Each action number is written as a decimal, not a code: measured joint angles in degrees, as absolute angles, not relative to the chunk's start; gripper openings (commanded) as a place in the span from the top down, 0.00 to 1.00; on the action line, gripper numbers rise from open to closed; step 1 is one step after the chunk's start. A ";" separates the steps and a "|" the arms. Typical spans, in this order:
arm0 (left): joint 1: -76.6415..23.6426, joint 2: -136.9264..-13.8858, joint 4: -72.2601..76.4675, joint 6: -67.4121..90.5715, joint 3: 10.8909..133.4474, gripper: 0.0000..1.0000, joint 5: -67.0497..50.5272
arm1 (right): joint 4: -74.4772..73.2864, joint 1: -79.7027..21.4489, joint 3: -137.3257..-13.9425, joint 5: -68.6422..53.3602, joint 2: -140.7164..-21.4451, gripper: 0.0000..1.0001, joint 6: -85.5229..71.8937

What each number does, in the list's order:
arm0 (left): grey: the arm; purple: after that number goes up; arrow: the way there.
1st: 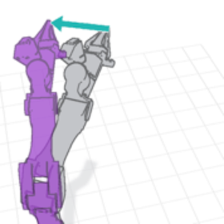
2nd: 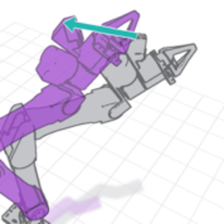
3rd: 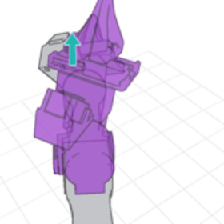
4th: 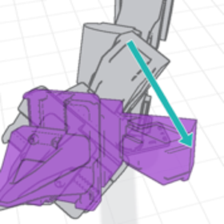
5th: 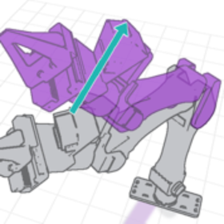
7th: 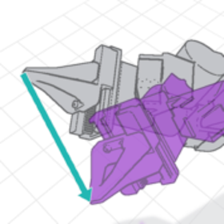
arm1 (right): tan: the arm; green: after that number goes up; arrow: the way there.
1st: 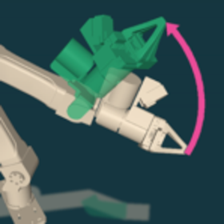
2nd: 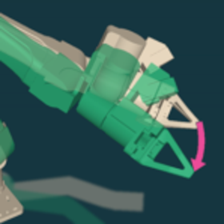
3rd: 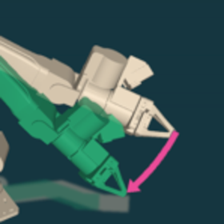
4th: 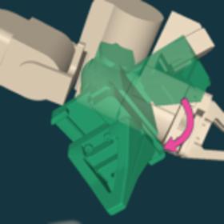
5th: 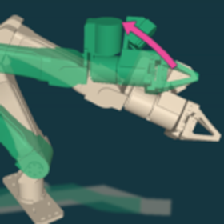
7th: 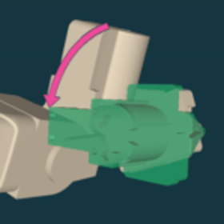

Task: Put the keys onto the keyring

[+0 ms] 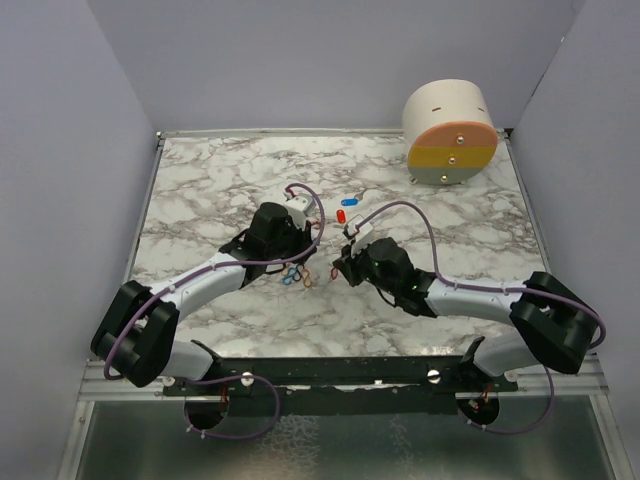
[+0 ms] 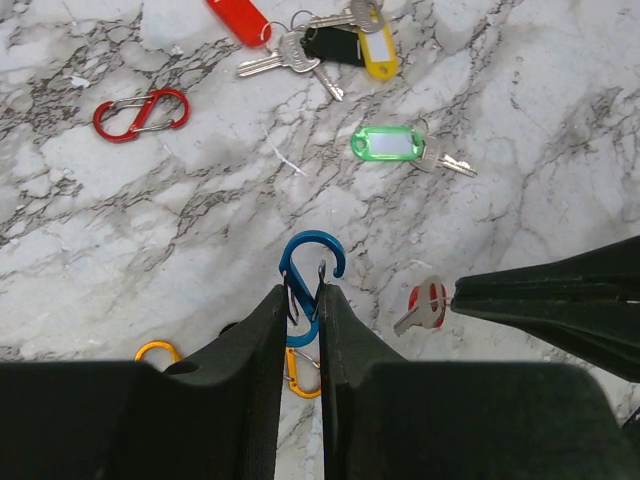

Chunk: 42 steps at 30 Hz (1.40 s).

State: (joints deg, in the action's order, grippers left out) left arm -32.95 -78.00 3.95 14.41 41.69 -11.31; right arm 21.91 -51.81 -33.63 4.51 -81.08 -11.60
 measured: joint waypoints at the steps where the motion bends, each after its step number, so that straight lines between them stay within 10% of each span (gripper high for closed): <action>1: -32.95 -78.00 4.03 14.39 41.69 1.00 -11.92 | 22.44 -51.81 -33.45 4.80 -80.90 0.99 -11.20; 42: -37.63 -81.97 3.77 12.03 43.68 1.00 -17.28 | 27.05 -51.81 -33.36 7.33 -81.30 0.99 -4.62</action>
State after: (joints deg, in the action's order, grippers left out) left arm -37.63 -81.97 3.77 12.03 43.68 -17.28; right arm 27.05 -51.81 -33.36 7.33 -81.30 -4.62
